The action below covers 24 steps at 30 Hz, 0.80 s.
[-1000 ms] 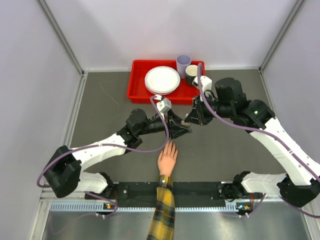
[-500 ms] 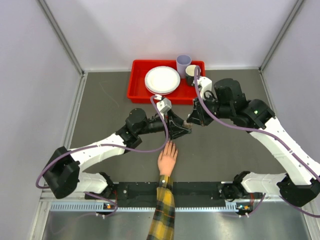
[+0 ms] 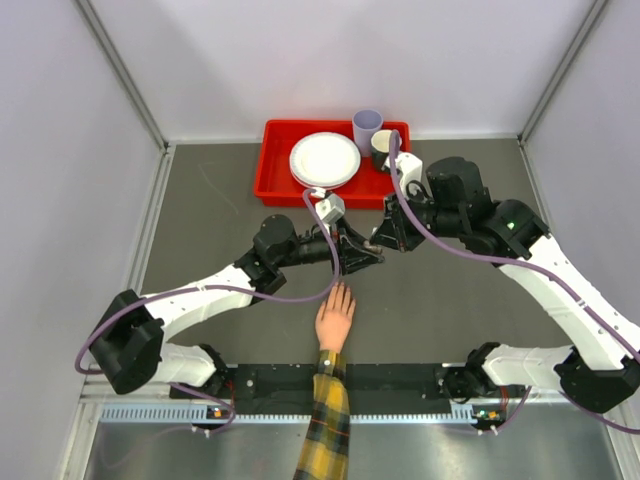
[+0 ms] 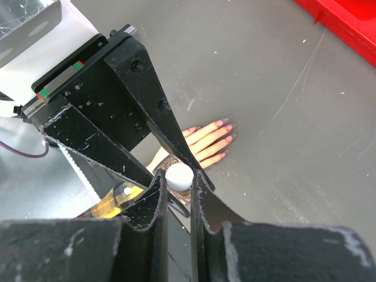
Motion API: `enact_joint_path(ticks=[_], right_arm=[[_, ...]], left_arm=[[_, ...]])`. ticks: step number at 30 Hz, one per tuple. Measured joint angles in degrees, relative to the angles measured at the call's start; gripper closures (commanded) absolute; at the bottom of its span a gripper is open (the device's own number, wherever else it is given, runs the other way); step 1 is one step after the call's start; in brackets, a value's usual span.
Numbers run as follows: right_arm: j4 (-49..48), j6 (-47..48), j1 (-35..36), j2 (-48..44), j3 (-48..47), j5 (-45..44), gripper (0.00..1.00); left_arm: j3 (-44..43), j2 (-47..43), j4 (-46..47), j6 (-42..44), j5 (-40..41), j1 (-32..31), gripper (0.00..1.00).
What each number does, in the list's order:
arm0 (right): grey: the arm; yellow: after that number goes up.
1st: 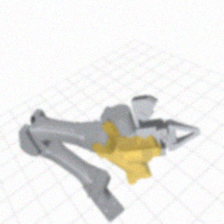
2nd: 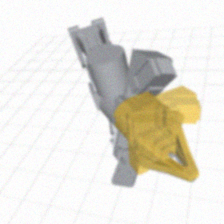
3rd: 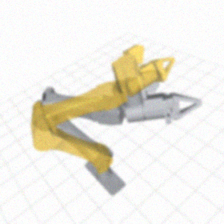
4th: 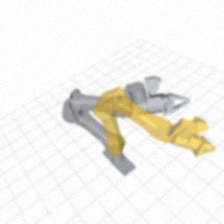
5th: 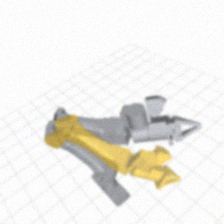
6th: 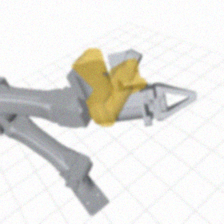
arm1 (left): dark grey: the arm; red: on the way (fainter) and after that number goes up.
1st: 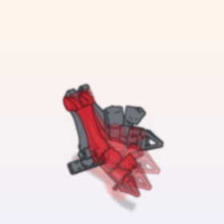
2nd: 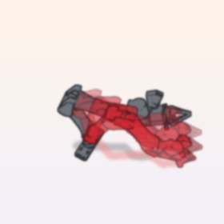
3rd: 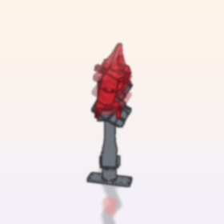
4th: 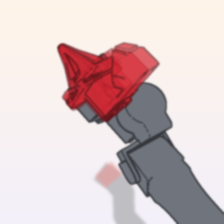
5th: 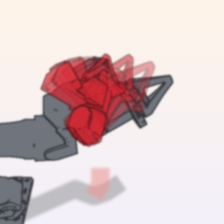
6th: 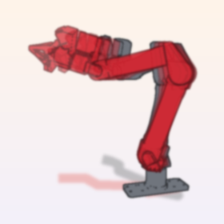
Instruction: Paint the nails
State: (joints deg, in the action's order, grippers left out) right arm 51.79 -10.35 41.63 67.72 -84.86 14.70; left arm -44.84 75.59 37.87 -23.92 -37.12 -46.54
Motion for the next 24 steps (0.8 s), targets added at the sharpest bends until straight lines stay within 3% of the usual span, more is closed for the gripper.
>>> enact_joint_path(ticks=[3, 6, 7, 8, 10, 12, 13, 14, 18, 24], right_arm=[[-0.15, -0.20, 0.00, 0.00, 0.00, -0.09, 1.00], [-0.37, -0.26, 0.00, 0.00, 0.00, -0.11, 1.00], [-0.39, -0.31, 0.00, 0.00, 0.00, -0.11, 1.00], [-0.42, -0.33, 0.00, 0.00, 0.00, -0.11, 1.00], [-0.52, -0.35, 0.00, 0.00, 0.00, -0.09, 1.00], [-0.63, -0.46, 0.00, 0.00, 0.00, -0.13, 0.74], [-0.63, -0.83, 0.00, 0.00, 0.00, -0.33, 0.52], [-0.55, -1.49, 0.02, 0.02, -0.07, -0.70, 0.49], [4.96, -7.56, 0.31, 2.82, -6.21, -6.54, 0.48], [9.07, -19.17, 1.25, 8.28, -17.64, -14.45, 0.54]], left_arm=[[0.00, 0.00, 0.22, -0.22, -0.15, 0.17, 0.71], [0.00, 0.00, 0.37, -0.22, -0.15, 0.33, 0.76], [0.00, 0.00, 0.46, -0.22, -0.15, 0.33, 0.80], [0.00, 0.00, 0.55, -0.24, -0.15, 0.33, 0.97], [0.00, 0.00, 0.68, -0.26, -0.15, 0.37, 1.00], [0.00, 0.00, 0.70, -0.26, -0.13, 0.42, 1.00], [0.00, 0.00, 0.70, -0.20, -0.02, 0.42, 1.00], [0.00, -0.07, 0.59, -0.11, 0.46, 0.42, 1.00], [0.48, -2.03, -1.44, 2.08, 5.66, 0.55, 1.00], [0.74, -5.77, -3.69, 7.61, 14.29, 0.74, 1.00]])
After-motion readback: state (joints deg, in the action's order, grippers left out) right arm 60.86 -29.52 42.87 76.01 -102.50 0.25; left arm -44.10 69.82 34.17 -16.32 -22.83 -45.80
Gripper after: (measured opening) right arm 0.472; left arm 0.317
